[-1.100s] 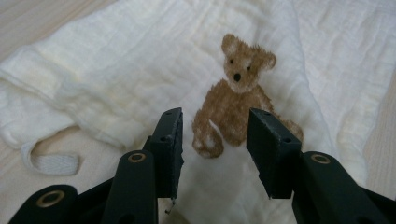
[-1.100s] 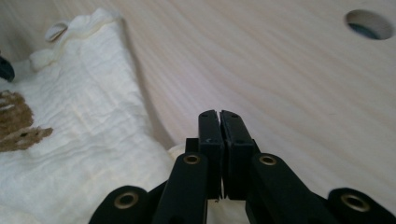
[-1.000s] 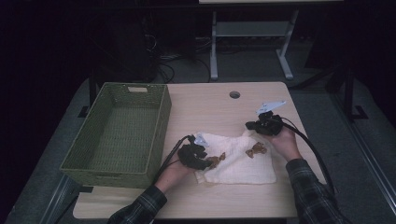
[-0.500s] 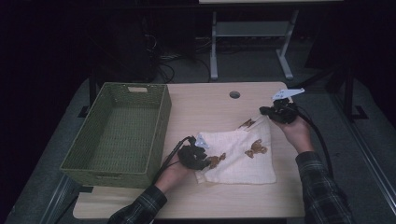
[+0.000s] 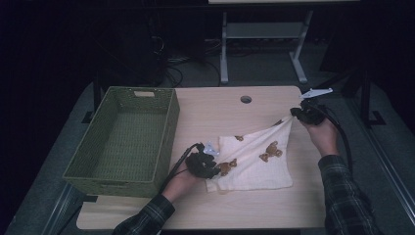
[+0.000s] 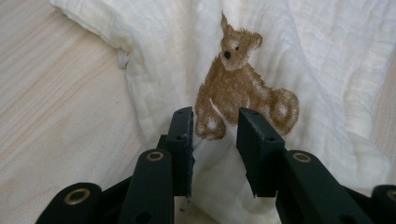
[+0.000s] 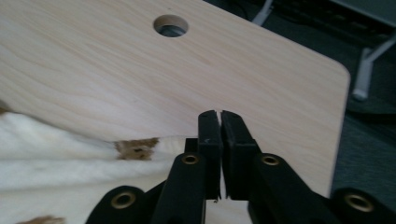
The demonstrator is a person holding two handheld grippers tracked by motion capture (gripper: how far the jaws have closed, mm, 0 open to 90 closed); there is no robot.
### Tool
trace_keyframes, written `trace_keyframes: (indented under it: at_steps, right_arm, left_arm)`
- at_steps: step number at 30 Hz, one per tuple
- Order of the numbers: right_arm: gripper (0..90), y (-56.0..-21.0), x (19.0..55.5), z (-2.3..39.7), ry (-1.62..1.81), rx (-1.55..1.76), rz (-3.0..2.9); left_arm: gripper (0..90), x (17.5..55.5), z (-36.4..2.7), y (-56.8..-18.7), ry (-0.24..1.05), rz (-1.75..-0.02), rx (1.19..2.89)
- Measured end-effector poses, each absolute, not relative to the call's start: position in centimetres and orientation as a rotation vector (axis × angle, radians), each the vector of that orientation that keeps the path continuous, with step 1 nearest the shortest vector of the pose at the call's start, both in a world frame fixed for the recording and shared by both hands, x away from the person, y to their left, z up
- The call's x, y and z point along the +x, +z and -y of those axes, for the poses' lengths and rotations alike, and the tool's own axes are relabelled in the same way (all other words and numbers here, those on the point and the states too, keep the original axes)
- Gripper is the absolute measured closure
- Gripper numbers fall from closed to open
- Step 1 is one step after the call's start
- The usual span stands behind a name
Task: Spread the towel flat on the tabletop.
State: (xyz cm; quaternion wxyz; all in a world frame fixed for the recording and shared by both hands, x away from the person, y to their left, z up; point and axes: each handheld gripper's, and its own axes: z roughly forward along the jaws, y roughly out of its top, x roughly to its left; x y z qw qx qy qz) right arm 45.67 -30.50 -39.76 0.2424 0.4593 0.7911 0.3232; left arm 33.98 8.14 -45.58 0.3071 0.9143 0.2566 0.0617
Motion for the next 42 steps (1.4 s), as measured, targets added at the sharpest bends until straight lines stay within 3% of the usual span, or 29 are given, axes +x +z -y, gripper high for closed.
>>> trace_keyframes:
  at_steps: [2,5,15,23,30,38,42]
  right_arm:
    - [74.1,-40.1,45.3,30.5,0.922,1.266,-2.153]
    - [72.4,-40.4,44.4,30.4,0.962,1.264,-2.174]
    - [87.2,-42.7,39.9,29.1,1.038,1.202,-2.319]
    - [89.0,-45.6,37.8,27.9,1.029,1.189,-2.417]
    - [89.2,-46.7,36.7,27.3,0.976,1.183,-2.469]
    - [89.2,-46.7,34.8,27.6,0.972,1.165,-2.477]
    - [89.1,-46.7,33.9,27.8,0.972,1.163,-2.476]
  left_arm:
    - [63.4,34.1,-8.1,-45.6,0.141,-0.687,2.415]
    - [61.9,34.3,-8.1,-45.3,0.149,-0.704,2.397]
    - [65.1,36.9,-7.2,-43.8,0.211,-0.739,2.330]
    - [74.2,38.8,-5.5,-45.0,0.206,-0.748,2.345]
    - [82.4,38.3,-4.8,-45.7,0.169,-0.714,2.402]
    - [81.6,35.9,-3.9,-45.6,0.132,-0.629,2.431]
    - [74.6,35.6,-3.9,-44.9,0.160,-0.618,2.420]
